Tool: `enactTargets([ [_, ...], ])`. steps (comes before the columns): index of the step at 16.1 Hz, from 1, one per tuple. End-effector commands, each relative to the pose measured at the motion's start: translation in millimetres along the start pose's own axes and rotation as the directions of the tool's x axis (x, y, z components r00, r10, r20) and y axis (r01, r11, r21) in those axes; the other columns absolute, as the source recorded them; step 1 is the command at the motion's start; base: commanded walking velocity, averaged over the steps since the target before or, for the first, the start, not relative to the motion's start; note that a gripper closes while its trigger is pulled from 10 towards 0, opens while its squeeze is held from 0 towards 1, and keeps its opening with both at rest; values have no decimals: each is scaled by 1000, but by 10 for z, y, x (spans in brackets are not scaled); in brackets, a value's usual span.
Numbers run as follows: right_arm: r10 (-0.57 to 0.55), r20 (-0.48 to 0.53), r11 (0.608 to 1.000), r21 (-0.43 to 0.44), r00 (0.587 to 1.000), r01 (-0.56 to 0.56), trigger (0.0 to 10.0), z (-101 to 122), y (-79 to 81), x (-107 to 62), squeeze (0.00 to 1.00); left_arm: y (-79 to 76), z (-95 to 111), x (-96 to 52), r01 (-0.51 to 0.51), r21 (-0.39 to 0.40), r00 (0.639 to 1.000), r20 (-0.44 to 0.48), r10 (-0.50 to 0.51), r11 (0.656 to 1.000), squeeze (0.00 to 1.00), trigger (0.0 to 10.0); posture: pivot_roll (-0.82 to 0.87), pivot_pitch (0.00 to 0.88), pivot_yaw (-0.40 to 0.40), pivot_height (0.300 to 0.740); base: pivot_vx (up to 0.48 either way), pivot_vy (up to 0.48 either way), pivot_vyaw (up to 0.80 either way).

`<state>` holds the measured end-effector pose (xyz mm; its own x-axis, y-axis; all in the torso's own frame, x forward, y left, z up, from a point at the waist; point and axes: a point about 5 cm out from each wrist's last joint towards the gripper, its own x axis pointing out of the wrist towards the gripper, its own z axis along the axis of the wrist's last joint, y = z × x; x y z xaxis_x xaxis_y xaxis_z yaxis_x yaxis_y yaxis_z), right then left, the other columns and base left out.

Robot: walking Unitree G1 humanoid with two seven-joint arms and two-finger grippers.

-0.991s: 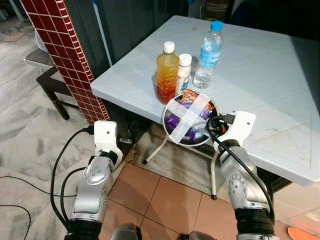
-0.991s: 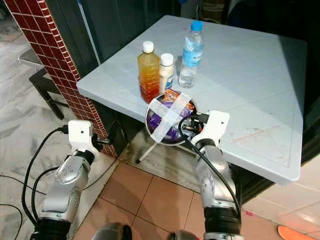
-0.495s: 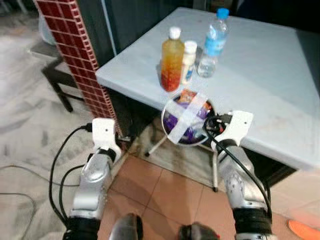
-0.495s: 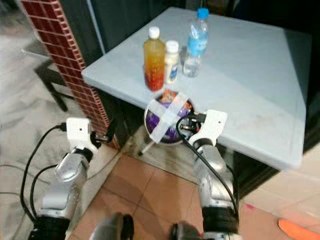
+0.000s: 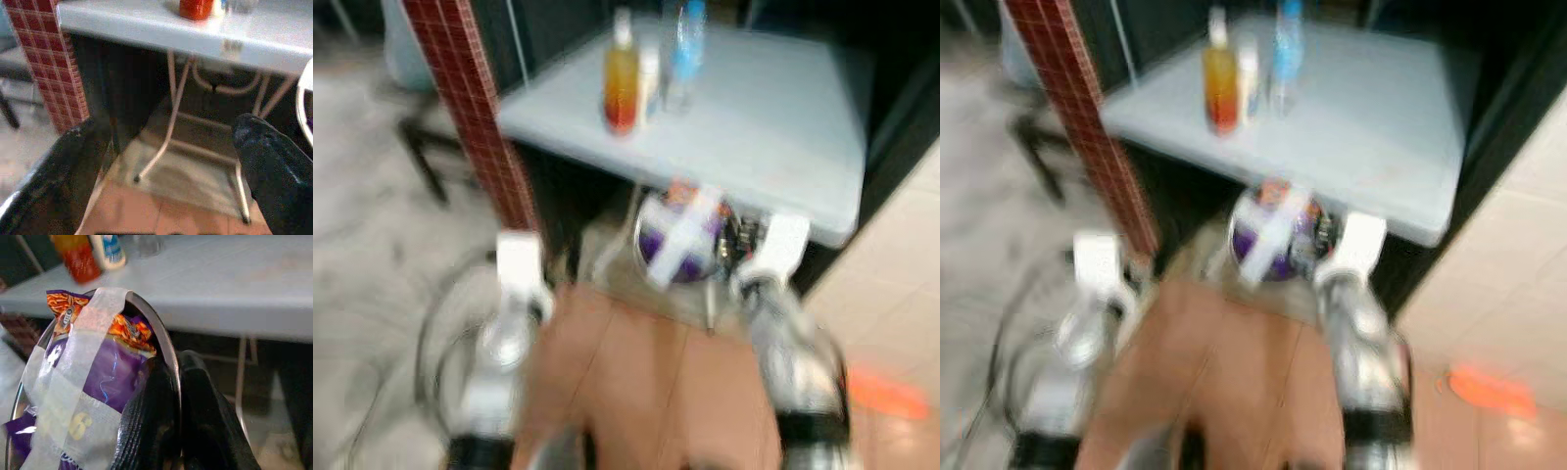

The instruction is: Restocking fridge

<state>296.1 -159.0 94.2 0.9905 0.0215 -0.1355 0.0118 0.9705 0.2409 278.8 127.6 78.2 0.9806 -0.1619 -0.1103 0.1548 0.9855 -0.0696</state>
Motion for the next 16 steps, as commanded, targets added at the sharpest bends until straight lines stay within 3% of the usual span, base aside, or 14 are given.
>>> enactTargets([
  [1, 6, 41, 1000, -6, 999, -6, 10000, 75, 7, 17, 0, 55, 75, 17, -18, 30, 999, 40, 17, 999, 0, 10000, 17, 0, 35, 740, 0, 0, 0],
  [7, -21, 19, 998, -58, 1000, 22, 10000, -32, -141, -118, 0, 426, -68, -220, -187, 48, 982, 24, 186, 981, 0, 10000, 21, 0, 19, 740, 0, 0, 254],
  [14, 69, 71, 987, -150, 995, -58, 10000, 124, 14, 23, 0, 384, 154, -101, -194, 46, 978, 89, 190, 980, 0, 10000, 36, 0, 43, 740, 0, 0, 800],
  [16, 68, 62, 988, -141, 996, -59, 10000, 84, 22, -5, 0, 380, 104, -159, -190, 74, 980, 80, 184, 979, 0, 10000, 36, 0, 41, 740, 0, 0, 800],
])
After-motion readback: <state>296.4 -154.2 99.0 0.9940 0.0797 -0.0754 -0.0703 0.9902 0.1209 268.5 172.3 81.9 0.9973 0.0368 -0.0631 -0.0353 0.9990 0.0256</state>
